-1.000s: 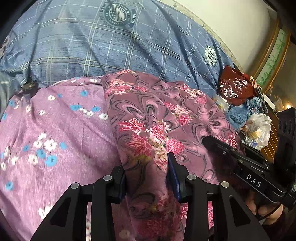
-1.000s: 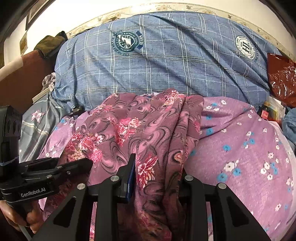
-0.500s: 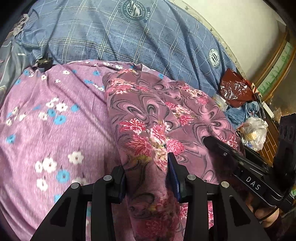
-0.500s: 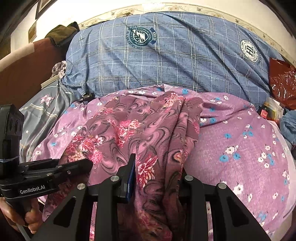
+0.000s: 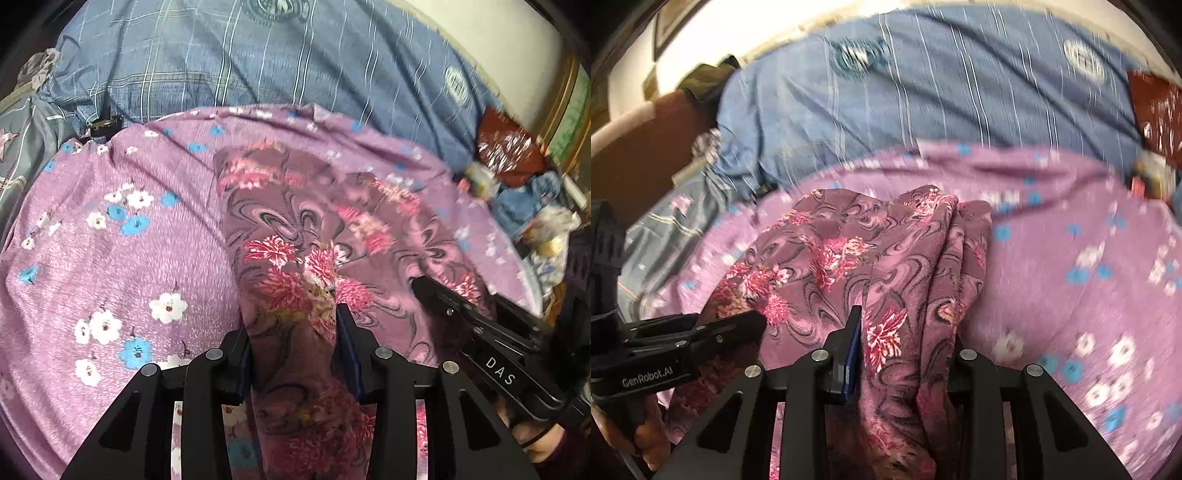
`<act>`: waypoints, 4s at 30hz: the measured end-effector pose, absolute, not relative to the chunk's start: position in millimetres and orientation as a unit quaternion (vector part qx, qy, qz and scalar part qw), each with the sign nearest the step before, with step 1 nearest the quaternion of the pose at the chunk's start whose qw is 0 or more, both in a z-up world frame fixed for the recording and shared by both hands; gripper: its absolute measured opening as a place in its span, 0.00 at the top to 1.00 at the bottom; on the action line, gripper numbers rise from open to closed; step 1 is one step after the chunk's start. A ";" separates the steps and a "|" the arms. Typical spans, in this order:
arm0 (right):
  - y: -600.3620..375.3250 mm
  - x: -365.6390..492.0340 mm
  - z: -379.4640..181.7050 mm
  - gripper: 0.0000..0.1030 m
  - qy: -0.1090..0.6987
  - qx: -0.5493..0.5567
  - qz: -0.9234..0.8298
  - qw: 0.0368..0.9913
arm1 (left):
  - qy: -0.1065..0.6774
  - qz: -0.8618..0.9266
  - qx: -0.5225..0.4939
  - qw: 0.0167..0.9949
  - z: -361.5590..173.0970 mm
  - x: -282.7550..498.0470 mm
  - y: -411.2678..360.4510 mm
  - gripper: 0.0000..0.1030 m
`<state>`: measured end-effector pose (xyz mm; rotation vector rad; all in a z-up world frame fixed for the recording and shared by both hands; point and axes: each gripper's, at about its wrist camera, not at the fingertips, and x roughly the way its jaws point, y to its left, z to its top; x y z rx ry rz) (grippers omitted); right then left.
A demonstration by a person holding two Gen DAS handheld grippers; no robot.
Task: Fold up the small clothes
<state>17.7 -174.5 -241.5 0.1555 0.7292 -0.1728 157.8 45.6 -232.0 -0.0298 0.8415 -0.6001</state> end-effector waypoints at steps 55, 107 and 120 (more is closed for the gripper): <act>-202.3 54.0 -211.6 0.80 0.389 0.085 -0.084 0.913 | 0.392 -0.163 0.050 0.904 -207.5 213.8 13.2 0.40; -102.5 -138.0 -61.4 0.49 0.256 -0.004 -0.161 0.953 | 0.164 -0.080 0.067 0.981 -70.7 -90.8 109.8 0.12; -99.7 -136.3 -63.4 0.49 0.257 -0.010 -0.163 0.952 | 0.184 -0.092 0.055 0.977 -72.4 -85.8 113.6 0.12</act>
